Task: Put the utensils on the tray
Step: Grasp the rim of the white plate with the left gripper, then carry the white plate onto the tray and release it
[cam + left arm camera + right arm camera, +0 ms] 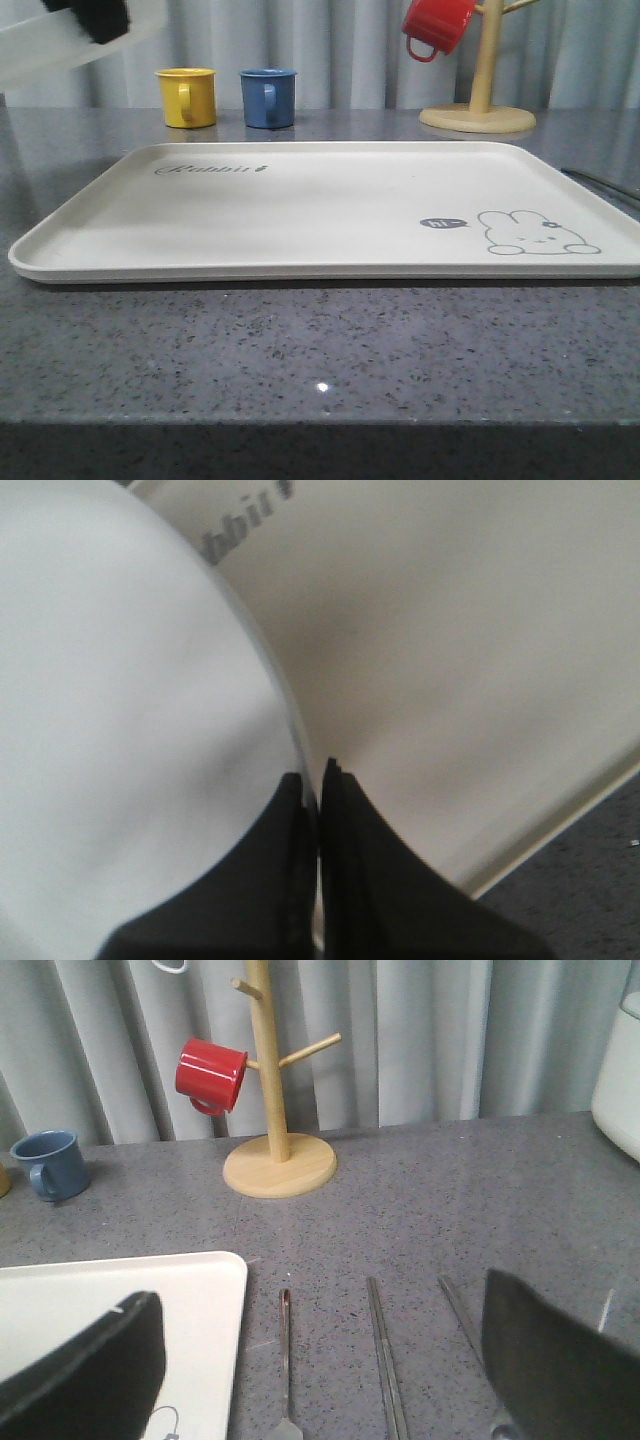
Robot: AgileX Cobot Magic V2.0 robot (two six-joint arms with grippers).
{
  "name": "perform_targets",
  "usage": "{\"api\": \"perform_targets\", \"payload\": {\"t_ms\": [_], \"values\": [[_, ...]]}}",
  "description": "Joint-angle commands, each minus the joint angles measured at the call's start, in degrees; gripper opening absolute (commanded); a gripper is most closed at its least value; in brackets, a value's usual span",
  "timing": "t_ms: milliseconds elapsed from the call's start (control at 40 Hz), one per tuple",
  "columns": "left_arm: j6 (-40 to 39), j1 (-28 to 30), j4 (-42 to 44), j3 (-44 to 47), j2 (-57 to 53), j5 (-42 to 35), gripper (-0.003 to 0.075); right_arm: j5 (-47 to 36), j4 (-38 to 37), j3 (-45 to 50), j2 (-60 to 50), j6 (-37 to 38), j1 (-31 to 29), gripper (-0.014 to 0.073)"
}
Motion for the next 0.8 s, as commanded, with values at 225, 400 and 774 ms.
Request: {"api": "perform_targets", "payload": {"t_ms": [225,400,774], "values": [[-1.2,-10.6,-1.2,-7.6,6.9,-1.0,-0.0018,-4.5,-0.1,-1.8,0.7,-0.4,-0.3,0.0662],[-1.2,-11.5,-1.3,-8.1,9.7,-0.9,-0.0018,-4.5,-0.1,-1.8,0.7,-0.4,-0.3,0.0662],[-1.2,-10.9,-2.8,-8.1,13.6,1.5,-0.0018,-4.5,-0.1,-1.8,0.7,-0.4,-0.3,0.0662]]}}
